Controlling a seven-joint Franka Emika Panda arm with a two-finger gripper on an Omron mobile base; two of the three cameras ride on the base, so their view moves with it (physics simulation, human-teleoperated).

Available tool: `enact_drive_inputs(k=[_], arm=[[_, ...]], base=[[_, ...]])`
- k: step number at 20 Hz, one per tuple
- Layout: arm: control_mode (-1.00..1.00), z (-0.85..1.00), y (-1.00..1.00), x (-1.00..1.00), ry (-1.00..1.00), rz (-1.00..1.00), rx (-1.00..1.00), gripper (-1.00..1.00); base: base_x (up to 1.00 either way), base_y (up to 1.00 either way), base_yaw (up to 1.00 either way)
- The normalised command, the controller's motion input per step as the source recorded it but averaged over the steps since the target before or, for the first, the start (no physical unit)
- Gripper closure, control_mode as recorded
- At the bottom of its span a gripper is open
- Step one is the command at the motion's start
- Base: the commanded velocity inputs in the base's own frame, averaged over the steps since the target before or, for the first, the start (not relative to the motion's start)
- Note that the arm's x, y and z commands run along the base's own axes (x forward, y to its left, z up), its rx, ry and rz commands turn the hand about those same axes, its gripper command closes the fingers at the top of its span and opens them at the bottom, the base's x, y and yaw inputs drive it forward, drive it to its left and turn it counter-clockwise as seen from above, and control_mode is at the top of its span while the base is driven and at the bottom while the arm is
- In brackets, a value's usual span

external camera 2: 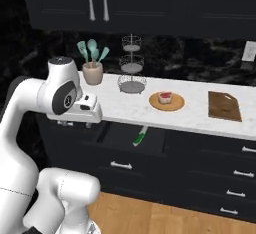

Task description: Pick up the knife from the drawer and place it on the cutting board. Then place the meat from the plate to the cutting board.

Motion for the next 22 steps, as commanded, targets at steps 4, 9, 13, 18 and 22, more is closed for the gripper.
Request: enact_drive_inputs(k=[4,9,13,18,22], arm=[[1.00,0.00,0.00,0.00,0.00,0.00,0.00,-1.00],[1.00,0.00,0.00,0.00,0.00,0.00,0.00,-1.00],[1.00,0.00,0.00,0.00,0.00,0.00,0.00,-1.00],[1.00,0.00,0.00,0.00,0.00,0.00,0.00,-1.00],[1.00,0.00,0.00,0.00,0.00,0.00,0.00,-1.00]], base=[[0.00,-1.00,0.14],[0.05,-1.00,0.17],[0.36,-0.84,0.23],[0.60,-0.58,0.31],[0.59,-0.56,0.33]])
